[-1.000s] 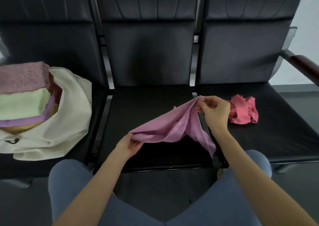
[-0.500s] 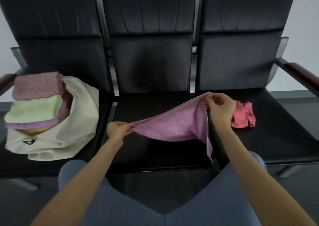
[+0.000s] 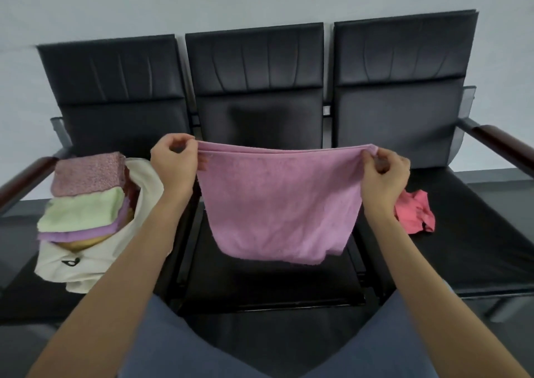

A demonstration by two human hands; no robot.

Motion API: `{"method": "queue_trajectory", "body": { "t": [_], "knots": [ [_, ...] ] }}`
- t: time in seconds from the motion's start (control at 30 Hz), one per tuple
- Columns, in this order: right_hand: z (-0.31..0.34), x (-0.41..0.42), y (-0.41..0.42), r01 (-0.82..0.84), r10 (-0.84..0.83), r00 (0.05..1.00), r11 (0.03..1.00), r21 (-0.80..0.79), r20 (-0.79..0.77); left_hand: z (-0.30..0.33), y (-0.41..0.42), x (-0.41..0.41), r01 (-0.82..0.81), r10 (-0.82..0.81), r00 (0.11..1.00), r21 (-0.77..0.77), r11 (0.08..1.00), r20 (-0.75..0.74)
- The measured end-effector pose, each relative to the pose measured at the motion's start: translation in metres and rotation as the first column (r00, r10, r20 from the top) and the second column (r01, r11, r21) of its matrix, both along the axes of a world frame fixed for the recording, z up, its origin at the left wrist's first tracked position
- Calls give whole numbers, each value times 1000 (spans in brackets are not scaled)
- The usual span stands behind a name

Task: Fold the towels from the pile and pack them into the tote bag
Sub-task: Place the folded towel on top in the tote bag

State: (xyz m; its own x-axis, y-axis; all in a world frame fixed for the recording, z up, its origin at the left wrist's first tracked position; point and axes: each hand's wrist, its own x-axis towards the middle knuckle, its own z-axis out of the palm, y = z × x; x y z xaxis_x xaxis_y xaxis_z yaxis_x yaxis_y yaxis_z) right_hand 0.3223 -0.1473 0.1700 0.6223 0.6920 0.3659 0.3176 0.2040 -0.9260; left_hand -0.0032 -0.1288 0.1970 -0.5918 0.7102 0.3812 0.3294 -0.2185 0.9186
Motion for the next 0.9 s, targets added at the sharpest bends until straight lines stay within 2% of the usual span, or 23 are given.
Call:
{"method": "queue_trajectory", "body": {
  "t": [0.1, 0.17, 0.27, 0.43, 0.53, 0.63, 0.77, 0.9],
  "knots": [
    [4, 0, 7, -41, 41, 998, 999, -19, 39, 4, 10, -2, 32, -31, 993, -9, 999, 117],
    [5, 1, 14, -109, 110, 993, 994, -22, 31, 6, 17, -4, 65, -58, 988, -44, 997, 144],
    [3, 5, 35, -231, 227, 972, 971, -64, -55, 11, 33, -7, 111, -104, 993, -149, 983, 58],
    [7, 13, 80, -341, 334, 940, 930, -133, -77, 19, 80, -18, 165, -189, 979, -257, 952, -74],
    [16, 17, 99, -351, 350, 936, 929, -117, -30, 24, 99, -16, 143, -183, 972, -253, 957, -144],
    [20, 20, 105, -382, 386, 921, 921, -79, 49, 24, 102, -10, 107, -137, 977, -186, 977, -162],
    [2, 19, 89, -428, 434, 891, 901, -67, 134, -8, 85, -13, 87, -108, 983, -139, 986, -148],
    [-61, 13, 49, -446, 465, 869, 884, -141, 167, -86, 56, -30, 107, -161, 971, -279, 954, -177]
  ]
}}
